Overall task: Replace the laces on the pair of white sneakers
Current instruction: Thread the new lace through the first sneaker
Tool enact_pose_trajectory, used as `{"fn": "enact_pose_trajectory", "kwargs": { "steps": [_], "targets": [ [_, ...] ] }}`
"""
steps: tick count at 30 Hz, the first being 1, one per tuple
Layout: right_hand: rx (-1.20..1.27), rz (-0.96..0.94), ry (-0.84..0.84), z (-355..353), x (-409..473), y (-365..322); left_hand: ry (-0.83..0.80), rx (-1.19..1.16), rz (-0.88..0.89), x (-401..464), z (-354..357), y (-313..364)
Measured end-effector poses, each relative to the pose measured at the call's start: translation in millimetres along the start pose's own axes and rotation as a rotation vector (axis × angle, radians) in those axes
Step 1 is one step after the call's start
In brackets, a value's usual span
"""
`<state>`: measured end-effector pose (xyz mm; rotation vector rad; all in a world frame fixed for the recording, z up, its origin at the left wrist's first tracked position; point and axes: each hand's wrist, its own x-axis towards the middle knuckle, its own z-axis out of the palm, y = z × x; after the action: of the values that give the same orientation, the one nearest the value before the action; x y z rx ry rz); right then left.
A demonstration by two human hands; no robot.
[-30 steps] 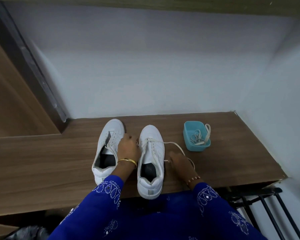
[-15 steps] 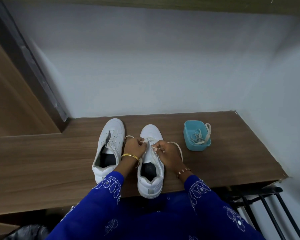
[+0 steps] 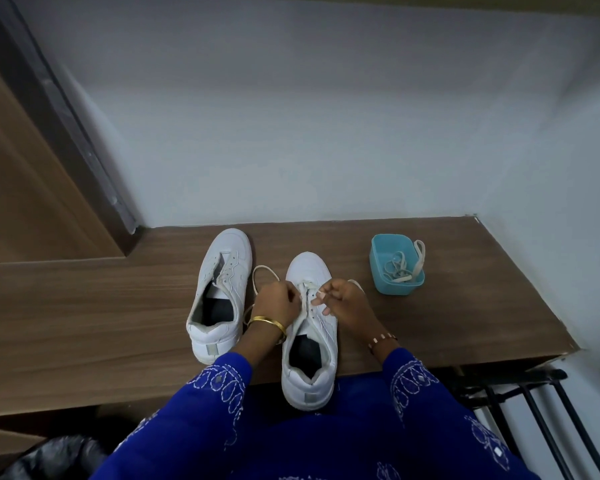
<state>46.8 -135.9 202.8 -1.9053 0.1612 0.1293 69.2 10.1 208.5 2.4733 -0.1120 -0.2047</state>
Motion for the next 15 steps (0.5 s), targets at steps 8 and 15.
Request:
{"fn": "enact_pose_trajectory", "kwargs": {
  "steps": [8, 15],
  "targets": [
    [-0.067, 0.001, 0.072, 9.1, 3.7, 2.0, -0.013, -0.149, -0.001, 16.7, -13.9, 4.3],
    [-0.124, -0.008, 0.056, 12.6, -1.2, 3.2, -0.061, -0.062, 0.030, 42.4, -23.6, 4.5]
  ]
}}
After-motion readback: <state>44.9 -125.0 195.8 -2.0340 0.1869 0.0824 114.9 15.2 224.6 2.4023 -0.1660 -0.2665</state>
